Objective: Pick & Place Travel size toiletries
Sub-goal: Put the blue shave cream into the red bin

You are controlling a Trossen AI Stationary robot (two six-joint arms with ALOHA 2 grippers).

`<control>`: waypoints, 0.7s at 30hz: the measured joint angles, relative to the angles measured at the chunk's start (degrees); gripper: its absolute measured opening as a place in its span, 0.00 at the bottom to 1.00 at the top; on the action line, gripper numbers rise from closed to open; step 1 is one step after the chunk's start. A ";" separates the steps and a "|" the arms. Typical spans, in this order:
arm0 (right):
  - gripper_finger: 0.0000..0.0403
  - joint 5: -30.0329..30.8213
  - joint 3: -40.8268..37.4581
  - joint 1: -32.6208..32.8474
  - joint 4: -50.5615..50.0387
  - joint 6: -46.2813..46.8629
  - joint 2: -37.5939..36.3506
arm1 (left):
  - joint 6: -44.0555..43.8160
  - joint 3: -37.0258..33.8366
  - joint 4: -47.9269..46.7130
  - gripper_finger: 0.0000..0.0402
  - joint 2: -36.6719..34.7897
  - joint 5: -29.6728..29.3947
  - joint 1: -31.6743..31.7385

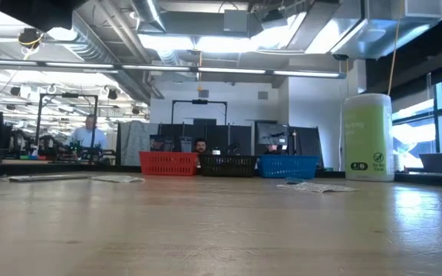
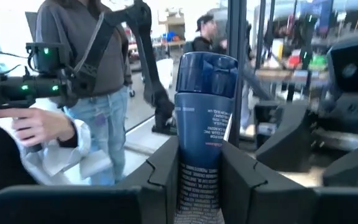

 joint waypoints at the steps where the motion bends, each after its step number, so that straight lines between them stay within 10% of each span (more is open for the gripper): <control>1: 0.22 -0.23 0.00 -0.19 0.92 -0.88 0.00 | -0.04 0.37 -0.02 0.45 0.00 0.59 0.00; 21: 0.21 -13.53 0.72 -3.50 8.30 -1.57 0.00 | 0.66 10.35 -1.30 0.41 8.78 8.94 3.44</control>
